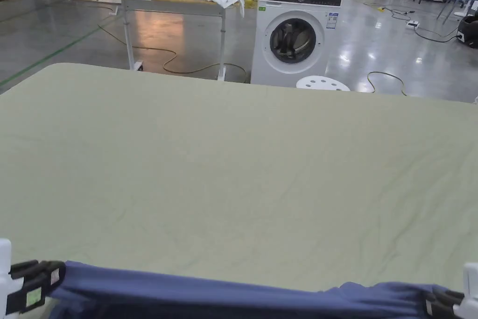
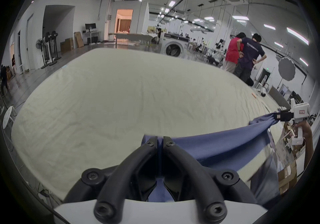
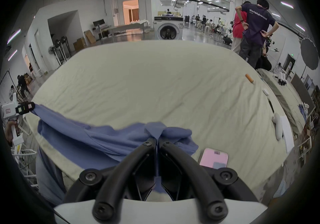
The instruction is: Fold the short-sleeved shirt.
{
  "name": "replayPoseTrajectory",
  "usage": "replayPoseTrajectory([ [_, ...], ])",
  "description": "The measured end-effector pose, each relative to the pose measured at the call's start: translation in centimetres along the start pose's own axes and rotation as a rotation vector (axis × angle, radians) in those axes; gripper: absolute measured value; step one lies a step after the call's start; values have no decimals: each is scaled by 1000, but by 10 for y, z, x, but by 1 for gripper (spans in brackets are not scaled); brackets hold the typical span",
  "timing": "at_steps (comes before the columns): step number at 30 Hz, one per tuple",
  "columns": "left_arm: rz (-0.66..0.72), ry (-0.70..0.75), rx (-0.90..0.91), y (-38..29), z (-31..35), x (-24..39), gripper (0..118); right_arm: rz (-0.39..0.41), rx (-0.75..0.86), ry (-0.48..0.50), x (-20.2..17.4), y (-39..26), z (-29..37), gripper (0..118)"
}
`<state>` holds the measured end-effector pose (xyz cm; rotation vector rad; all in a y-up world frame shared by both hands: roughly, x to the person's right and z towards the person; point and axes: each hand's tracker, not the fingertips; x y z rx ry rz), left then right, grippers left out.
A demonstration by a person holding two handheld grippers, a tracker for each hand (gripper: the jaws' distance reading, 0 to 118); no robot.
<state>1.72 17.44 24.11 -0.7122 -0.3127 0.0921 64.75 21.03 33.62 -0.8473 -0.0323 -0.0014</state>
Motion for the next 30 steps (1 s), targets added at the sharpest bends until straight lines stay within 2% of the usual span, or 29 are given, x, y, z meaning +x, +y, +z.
replayPoseTrajectory([
  [5,-26,29,-157,-43,-10,1,2,38,-113,-47,-8,-40,-14,1],
  [8,-70,74,-186,-57,-22,6,5,32,-146,-51,-13,-54,-29,1],
  [11,-57,83,-185,-62,-32,8,5,23,-164,-56,-16,-62,-43,2],
  [13,-45,95,-181,-59,-32,10,14,25,-180,-57,-19,-63,-46,19],
  [14,-39,95,-177,-56,-31,10,19,28,-181,-57,-16,-63,-46,35],
  [15,-31,101,-167,-53,-29,11,25,33,-183,-64,-18,-61,-43,47],
  [16,-24,111,-158,-49,-26,14,36,35,-178,-78,-21,-56,-37,58],
  [17,-21,119,-137,-44,-24,16,54,40,-160,-102,-23,-50,-30,65],
  [18,-27,126,-98,-39,-22,20,64,51,-123,-125,-25,-42,-20,66],
  [19,-33,129,-59,-33,-20,24,66,59,-79,-143,-29,-34,-10,66],
  [22,-34,129,53,-14,-23,30,66,49,44,-190,-40,-8,11,69],
  [25,-41,126,163,7,-23,53,66,41,213,-179,-55,12,19,69],
  [27,-80,143,229,20,-26,69,66,12,320,-191,-66,23,17,69],
  [30,-143,177,347,34,-31,87,66,-4,504,-155,-85,35,12,69],
])
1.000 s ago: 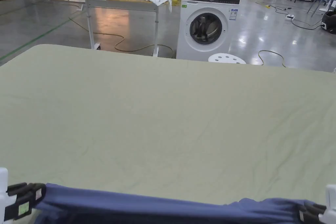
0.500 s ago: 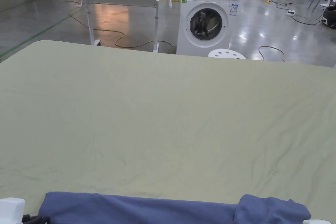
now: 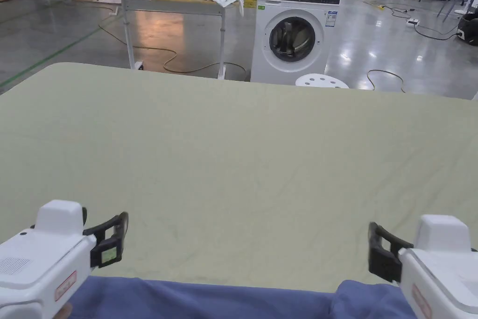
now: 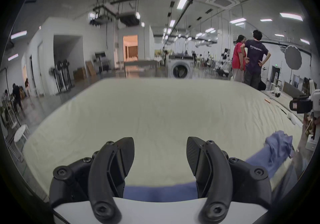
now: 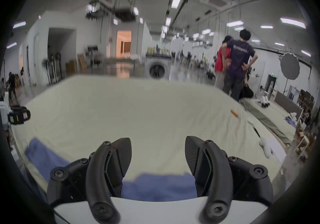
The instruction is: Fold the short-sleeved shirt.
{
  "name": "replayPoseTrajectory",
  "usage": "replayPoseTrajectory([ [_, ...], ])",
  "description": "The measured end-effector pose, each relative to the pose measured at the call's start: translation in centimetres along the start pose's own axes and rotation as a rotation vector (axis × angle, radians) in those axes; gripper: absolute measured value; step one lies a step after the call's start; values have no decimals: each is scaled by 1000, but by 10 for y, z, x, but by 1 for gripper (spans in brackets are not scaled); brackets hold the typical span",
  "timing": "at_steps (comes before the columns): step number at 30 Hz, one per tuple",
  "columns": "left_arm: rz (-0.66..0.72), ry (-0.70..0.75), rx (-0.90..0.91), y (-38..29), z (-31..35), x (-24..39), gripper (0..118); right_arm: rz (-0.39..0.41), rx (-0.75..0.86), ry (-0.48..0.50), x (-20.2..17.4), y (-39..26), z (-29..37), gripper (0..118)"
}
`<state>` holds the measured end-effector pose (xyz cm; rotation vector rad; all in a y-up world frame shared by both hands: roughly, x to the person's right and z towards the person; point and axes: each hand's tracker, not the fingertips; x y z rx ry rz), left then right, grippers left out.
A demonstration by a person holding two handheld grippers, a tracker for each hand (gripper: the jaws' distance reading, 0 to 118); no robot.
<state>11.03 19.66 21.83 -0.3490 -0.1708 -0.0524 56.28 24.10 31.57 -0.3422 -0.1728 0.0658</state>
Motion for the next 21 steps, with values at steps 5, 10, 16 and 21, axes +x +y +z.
replayPoseTrajectory([
  [5,-25,39,157,28,4,31,62,-49,176,-7,-36,12,-9,59],
  [10,-46,68,232,43,11,48,17,-39,271,-30,-60,19,-12,9],
  [16,-46,69,237,45,23,41,0,-65,294,-29,-71,24,-14,1],
  [21,-18,37,104,36,32,3,0,-53,302,-9,-77,27,-15,1],
])
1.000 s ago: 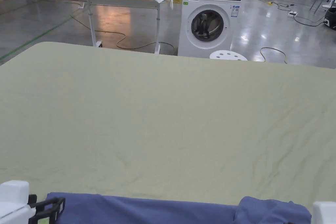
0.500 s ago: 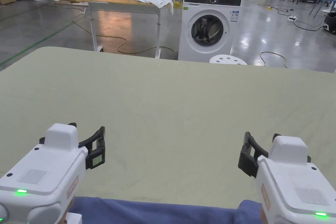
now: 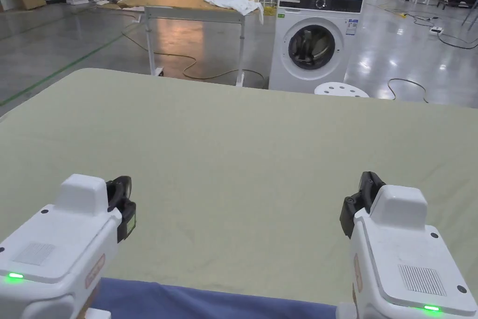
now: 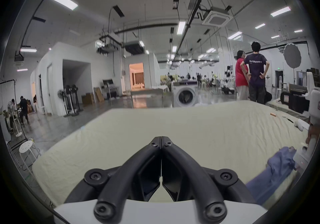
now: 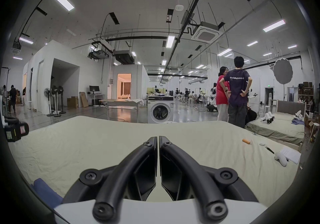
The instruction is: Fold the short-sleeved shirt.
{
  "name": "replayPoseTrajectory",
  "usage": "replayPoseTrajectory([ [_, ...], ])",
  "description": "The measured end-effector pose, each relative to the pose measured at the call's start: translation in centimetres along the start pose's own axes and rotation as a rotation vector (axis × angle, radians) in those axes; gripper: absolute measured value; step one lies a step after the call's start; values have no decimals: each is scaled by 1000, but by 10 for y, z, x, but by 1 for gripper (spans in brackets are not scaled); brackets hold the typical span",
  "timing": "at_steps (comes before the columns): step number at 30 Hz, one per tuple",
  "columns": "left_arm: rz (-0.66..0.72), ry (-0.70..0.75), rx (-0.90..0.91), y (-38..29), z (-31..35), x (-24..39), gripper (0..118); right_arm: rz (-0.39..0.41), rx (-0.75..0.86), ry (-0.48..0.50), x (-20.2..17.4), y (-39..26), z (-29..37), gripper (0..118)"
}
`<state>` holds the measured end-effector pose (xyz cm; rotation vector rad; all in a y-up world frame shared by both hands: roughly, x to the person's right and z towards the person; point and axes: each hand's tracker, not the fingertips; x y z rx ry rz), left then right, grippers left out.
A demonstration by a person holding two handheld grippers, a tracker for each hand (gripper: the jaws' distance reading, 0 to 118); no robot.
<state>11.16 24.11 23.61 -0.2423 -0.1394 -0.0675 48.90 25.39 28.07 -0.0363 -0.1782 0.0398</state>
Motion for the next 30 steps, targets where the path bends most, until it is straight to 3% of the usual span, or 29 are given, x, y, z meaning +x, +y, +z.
replayPoseTrajectory([
  [7,161,-172,-407,-58,-14,-77,0,24,-47,50,-6,-11,-9,1],
  [10,313,-255,-490,-83,-19,-106,3,28,-69,58,-8,-17,-11,1],
  [13,453,-322,-580,-105,-27,-127,25,27,-94,66,-10,-21,-12,1],
  [16,591,-398,-645,-129,-37,-144,67,26,-115,72,-10,-25,-12,1],
  [17,650,-420,-673,-135,-39,-147,76,30,-121,71,-10,-27,-12,1],
  [19,741,-459,-707,-150,-45,-153,81,32,-130,70,-10,-29,-11,1],
  [27,995,-703,-713,-208,-72,-158,79,33,-158,66,-8,-34,-11,1],
  [28,996,-722,-701,-210,-74,-152,75,31,-161,67,-8,-34,-11,1],
  [30,995,-726,-708,-214,-84,-149,49,28,-169,70,-8,-36,-12,1],
])
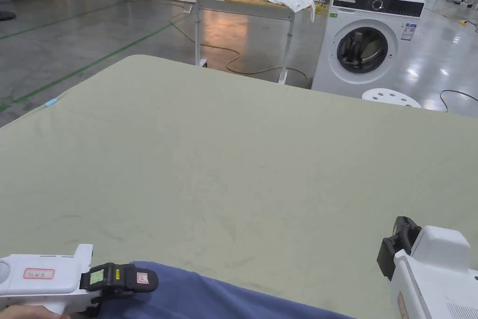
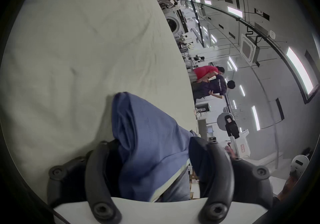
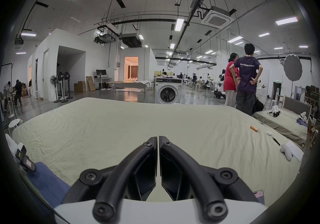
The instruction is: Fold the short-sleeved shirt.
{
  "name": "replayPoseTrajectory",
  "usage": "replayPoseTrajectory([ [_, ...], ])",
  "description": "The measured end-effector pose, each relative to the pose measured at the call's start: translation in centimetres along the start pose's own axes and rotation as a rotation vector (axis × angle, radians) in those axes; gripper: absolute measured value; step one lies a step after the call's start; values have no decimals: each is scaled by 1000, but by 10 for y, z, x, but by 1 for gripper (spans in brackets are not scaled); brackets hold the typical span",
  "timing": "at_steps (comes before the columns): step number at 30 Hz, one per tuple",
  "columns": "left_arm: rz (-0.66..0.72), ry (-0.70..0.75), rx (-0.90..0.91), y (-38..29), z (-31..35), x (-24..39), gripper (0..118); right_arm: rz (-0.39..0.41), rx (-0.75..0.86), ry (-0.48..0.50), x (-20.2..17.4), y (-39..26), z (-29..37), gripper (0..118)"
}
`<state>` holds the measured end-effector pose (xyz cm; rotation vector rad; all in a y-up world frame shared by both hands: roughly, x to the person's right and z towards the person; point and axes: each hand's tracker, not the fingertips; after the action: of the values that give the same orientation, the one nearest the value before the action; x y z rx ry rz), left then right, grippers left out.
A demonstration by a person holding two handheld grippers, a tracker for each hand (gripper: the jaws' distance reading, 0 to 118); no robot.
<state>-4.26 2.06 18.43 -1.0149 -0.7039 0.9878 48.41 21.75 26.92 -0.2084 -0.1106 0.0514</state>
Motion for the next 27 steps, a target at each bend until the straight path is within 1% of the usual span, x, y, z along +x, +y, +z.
replayPoseTrajectory([
  [1,12,21,-3,1,-4,0,26,-1,-3,3,0,-1,0,1],
  [2,15,70,-10,1,-8,-1,19,-3,-5,4,-1,-1,0,1],
  [3,-19,138,-23,2,-12,-6,19,-3,-8,7,-1,-2,0,1],
  [4,-70,200,-20,3,-13,-4,9,0,-12,11,-2,-2,-1,1],
  [5,-91,169,-6,4,-12,0,9,1,-14,13,-2,-2,-1,1],
  [6,-84,158,3,5,-9,2,8,0,-15,15,-2,-2,-1,1],
  [7,-75,169,10,-17,-20,36,7,1,-16,16,-2,-2,-1,1],
  [8,-80,185,15,-17,-17,42,7,2,-15,17,-1,-2,-1,1],
  [10,-143,218,22,-17,-12,56,5,3,-14,17,0,-1,-1,1],
  [12,-145,226,19,-6,-3,61,5,2,-13,18,1,0,-2,1],
  [14,-188,240,30,-3,5,75,5,1,-10,18,3,0,-2,1],
  [15,-203,271,38,8,15,70,5,1,-9,19,4,0,-2,1],
  [18,-223,364,87,15,44,89,5,4,-10,21,6,0,-3,1],
  [21,-245,503,125,12,73,115,5,2,-12,24,7,-1,-5,1],
  [22,-266,572,134,12,81,122,5,1,-13,25,7,-1,-6,1],
  [24,-299,687,151,3,89,146,5,-4,-16,31,7,-3,-7,1],
  [27,-338,747,127,-7,81,166,5,-9,-22,39,6,-6,-9,1],
])
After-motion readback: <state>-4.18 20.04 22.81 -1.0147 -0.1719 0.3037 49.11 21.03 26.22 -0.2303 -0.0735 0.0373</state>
